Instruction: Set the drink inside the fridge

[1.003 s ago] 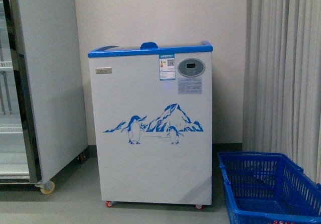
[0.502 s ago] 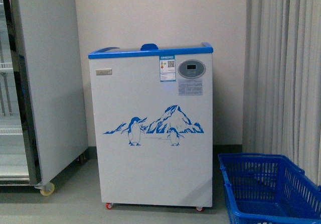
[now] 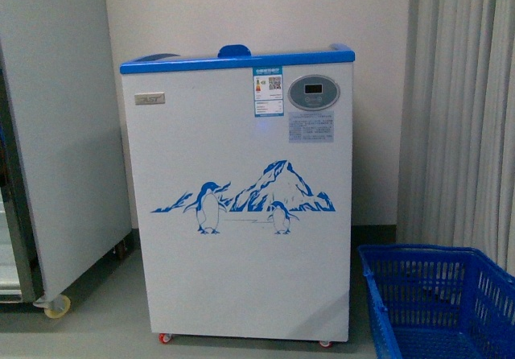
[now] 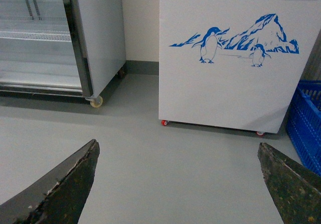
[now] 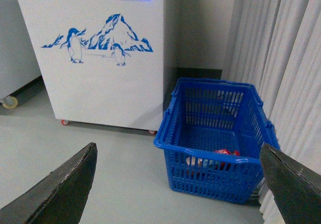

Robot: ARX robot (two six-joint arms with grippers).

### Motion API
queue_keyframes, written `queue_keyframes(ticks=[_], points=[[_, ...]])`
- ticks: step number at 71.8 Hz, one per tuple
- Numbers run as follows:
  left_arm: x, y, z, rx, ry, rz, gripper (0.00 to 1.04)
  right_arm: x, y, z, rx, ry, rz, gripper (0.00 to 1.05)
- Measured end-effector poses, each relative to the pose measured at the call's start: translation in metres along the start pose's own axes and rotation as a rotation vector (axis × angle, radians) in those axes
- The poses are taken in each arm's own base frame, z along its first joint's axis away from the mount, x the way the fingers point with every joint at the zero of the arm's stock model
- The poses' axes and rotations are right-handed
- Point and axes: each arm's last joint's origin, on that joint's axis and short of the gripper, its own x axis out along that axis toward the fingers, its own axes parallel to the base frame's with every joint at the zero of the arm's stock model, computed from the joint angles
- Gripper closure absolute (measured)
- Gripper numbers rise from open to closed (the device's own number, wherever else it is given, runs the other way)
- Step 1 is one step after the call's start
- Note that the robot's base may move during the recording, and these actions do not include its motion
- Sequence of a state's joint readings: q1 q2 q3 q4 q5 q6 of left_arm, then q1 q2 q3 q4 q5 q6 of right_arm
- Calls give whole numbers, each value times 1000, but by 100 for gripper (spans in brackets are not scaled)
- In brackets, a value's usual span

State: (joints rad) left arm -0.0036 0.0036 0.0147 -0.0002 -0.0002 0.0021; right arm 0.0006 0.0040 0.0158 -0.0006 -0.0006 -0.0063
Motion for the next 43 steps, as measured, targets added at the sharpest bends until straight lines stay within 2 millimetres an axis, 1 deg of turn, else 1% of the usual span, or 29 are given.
queue_keyframes(ticks=[43], points=[[0, 0, 0, 0, 0, 1, 8, 0, 0, 0, 0, 0, 0, 8]])
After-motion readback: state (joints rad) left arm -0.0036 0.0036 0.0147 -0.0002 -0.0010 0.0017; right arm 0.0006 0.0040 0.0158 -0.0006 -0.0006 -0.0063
